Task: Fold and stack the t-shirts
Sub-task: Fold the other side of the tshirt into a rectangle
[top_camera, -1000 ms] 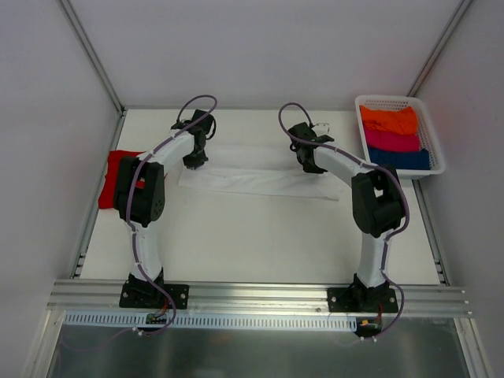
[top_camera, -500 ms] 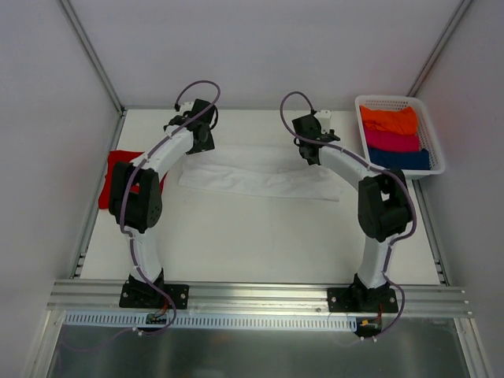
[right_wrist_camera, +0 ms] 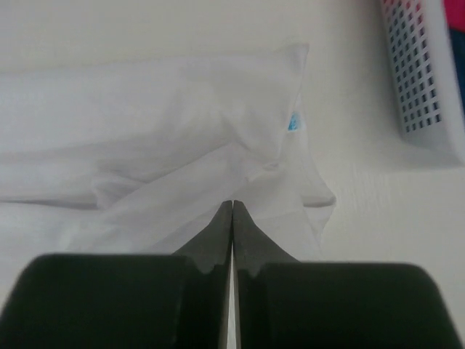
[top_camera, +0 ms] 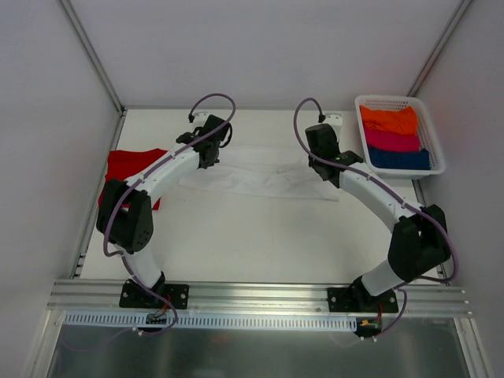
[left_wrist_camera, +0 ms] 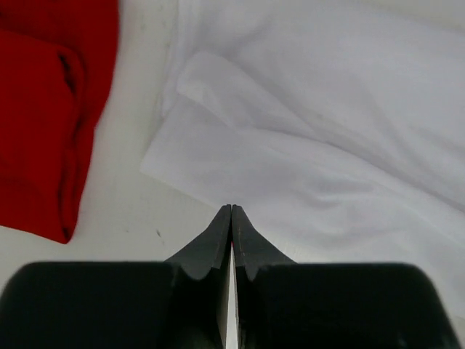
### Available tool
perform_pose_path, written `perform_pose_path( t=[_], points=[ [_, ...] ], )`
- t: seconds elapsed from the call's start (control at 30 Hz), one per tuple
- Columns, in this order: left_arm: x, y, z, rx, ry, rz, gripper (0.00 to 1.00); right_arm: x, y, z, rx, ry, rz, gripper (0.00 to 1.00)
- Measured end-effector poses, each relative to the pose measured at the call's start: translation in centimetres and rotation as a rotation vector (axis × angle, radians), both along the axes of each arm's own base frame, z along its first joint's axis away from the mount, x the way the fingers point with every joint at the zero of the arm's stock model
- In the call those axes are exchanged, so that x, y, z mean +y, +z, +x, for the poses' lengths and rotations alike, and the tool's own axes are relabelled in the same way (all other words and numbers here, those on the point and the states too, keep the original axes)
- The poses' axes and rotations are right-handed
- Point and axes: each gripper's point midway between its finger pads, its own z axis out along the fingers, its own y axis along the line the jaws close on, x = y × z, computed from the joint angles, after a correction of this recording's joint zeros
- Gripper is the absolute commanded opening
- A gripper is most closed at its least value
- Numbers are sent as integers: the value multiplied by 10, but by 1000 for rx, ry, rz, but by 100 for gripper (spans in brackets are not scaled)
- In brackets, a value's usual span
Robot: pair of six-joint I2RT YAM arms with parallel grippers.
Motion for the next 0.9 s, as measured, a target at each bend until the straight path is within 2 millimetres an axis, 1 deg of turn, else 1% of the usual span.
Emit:
perform_pose_path(
  t=[0.1,0.17,0.23,0.3,0.37,0.47,0.67,0.77,0.9],
  points=[
    [-10,-41,-1,97,-23,7,0,6,-38,-3,101,22,-28,0],
    [-15,-64,-1,152,-35,9,0,8,-60,-4,159,31,-45,0],
    [-18,-83,-3,199,-45,9,0,9,-77,-6,209,34,-63,0],
    [-21,-95,-3,229,-52,8,0,11,-89,-6,251,37,-77,0],
    [-25,-103,-1,249,-61,1,0,14,-96,-3,281,41,-85,1],
    [-33,-108,6,256,-76,-15,0,21,-97,7,292,42,-77,0],
    [-37,-117,14,265,-81,-11,0,32,-107,12,324,62,-49,1],
    [-37,-124,14,276,-80,-7,0,39,-116,9,358,78,-23,1],
    [-34,-126,15,279,-74,-6,0,45,-120,3,382,90,16,1]
  ],
)
